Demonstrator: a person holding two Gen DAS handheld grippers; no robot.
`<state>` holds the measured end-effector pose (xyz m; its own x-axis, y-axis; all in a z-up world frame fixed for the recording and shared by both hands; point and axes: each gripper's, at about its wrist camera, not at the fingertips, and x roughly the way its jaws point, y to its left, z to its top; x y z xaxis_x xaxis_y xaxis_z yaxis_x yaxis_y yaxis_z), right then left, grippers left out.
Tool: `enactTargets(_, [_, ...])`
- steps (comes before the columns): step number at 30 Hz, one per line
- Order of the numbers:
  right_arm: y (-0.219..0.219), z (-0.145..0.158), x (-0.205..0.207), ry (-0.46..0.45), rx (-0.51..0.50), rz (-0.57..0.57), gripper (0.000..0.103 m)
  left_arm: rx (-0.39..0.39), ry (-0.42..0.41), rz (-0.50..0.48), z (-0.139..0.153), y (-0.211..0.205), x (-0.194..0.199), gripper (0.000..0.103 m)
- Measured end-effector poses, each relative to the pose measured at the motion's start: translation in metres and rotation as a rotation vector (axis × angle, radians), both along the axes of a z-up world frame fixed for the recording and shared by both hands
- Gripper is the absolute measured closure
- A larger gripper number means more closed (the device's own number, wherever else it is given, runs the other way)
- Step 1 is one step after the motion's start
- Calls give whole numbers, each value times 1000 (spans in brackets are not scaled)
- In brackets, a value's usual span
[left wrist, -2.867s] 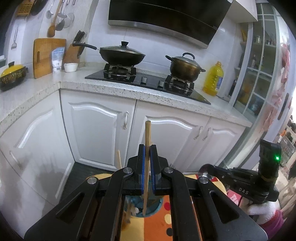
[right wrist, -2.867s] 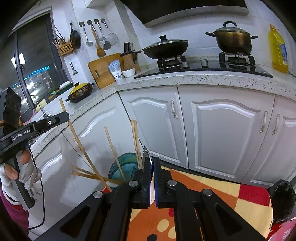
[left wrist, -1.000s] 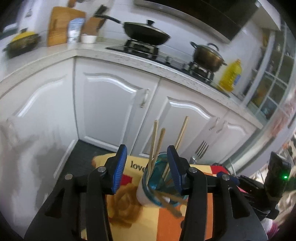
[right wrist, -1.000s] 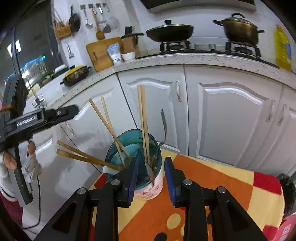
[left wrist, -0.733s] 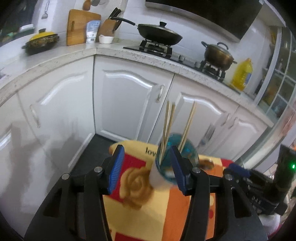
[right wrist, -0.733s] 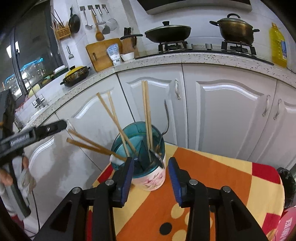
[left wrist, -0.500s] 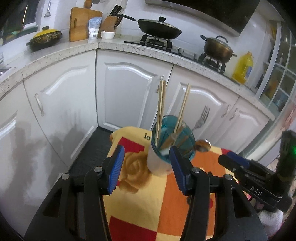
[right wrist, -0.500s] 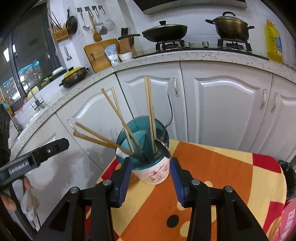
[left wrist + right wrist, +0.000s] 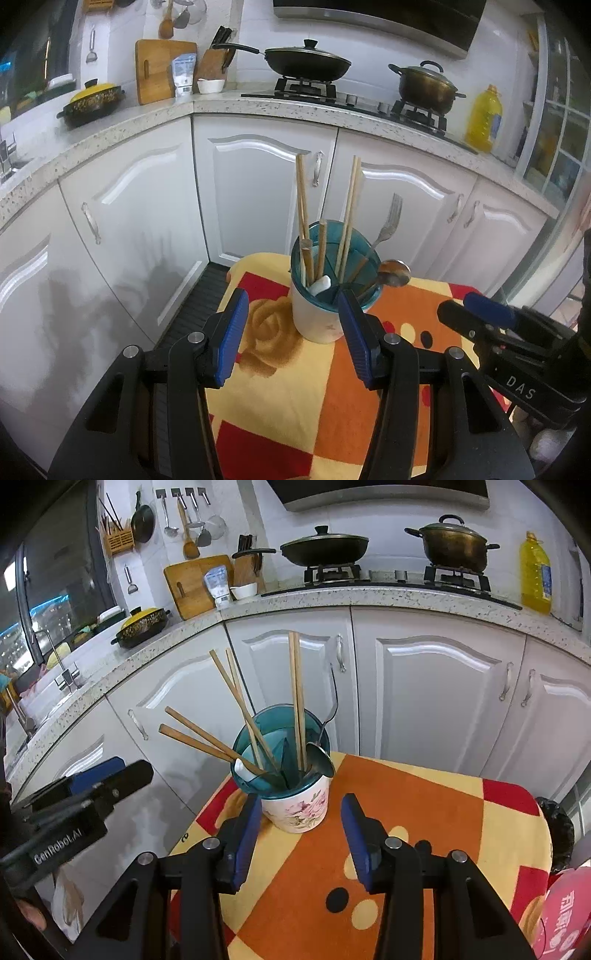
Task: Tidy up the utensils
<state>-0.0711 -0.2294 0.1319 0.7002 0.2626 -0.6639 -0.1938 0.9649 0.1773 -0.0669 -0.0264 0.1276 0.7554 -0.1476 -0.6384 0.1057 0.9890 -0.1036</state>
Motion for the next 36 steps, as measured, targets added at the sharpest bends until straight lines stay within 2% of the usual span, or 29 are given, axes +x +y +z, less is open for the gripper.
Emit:
enactTargets(6, [2, 3, -4, -9, -5, 3, 51, 24, -17, 8, 2, -5, -5, 53])
enactTargets(20, [2, 5, -5, -11, -11, -7, 50, 49, -33, 16, 3, -12, -10, 53])
enactTargets(26, [-1, 3, -3, -3, -10, -12, 50, 84, -54, 26, 3, -14, -11, 53])
enactTargets(36, [-3, 1, -2, 3, -7, -9, 49, 89, -50, 21, 1, -17, -10, 53])
